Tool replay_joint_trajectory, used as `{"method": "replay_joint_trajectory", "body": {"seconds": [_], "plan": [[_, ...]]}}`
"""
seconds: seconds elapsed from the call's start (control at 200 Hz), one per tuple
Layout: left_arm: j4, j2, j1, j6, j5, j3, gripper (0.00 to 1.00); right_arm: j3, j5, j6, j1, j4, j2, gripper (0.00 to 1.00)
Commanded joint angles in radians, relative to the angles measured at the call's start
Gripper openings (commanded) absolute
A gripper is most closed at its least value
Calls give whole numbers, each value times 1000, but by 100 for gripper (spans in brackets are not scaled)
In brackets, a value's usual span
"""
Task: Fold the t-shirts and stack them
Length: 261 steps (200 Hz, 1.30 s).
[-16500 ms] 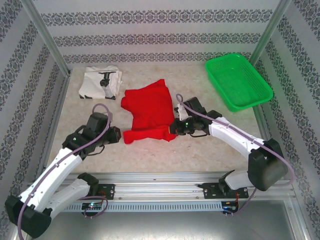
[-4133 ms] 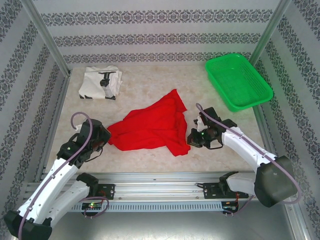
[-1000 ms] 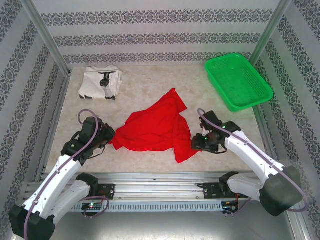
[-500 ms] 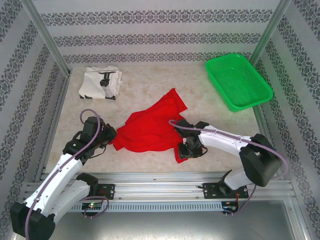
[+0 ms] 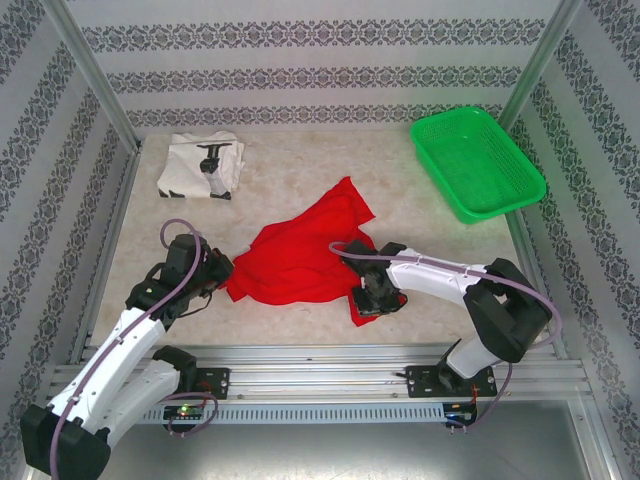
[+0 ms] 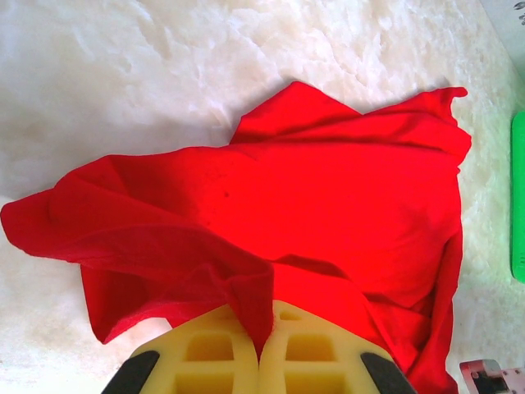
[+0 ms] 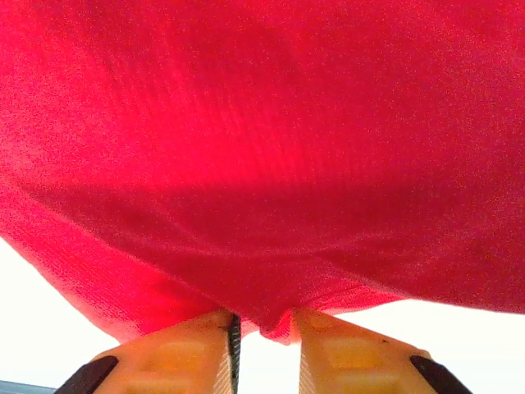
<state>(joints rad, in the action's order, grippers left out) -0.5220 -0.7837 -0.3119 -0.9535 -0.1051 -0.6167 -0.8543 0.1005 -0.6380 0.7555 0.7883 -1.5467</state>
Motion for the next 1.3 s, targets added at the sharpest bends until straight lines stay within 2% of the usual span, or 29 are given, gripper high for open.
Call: {"method": "replay_joint_trajectory", "body": {"seconds": [0.0, 0.15, 0.35, 0.684, 0.864, 0.974, 1.129, 1.299], "plan": [[31, 12, 13, 13, 2, 16, 0, 15, -38, -28, 8, 18, 7, 19], [28, 7, 13, 21, 4, 10, 0, 3, -55, -34, 9, 32, 28, 8], [13, 12, 12, 30, 11, -4, 0, -31, -77, -44, 6, 85, 102, 1], [10, 13, 12, 38, 22, -28, 0, -77, -60, -42, -68, 146, 266, 0], [2, -8, 15, 60, 21, -87, 0, -112, 98, -33, -241, 102, 410, 0], [-6, -23, 22, 81, 23, -119, 0, -147, 188, -11, -353, 109, 446, 0], [-14, -57, 61, 128, 9, -217, 0, -244, 314, 22, -461, 92, 434, 0], [-34, -173, 126, 238, -36, -452, 0, -438, 485, 16, -550, 20, 377, 0]]}}
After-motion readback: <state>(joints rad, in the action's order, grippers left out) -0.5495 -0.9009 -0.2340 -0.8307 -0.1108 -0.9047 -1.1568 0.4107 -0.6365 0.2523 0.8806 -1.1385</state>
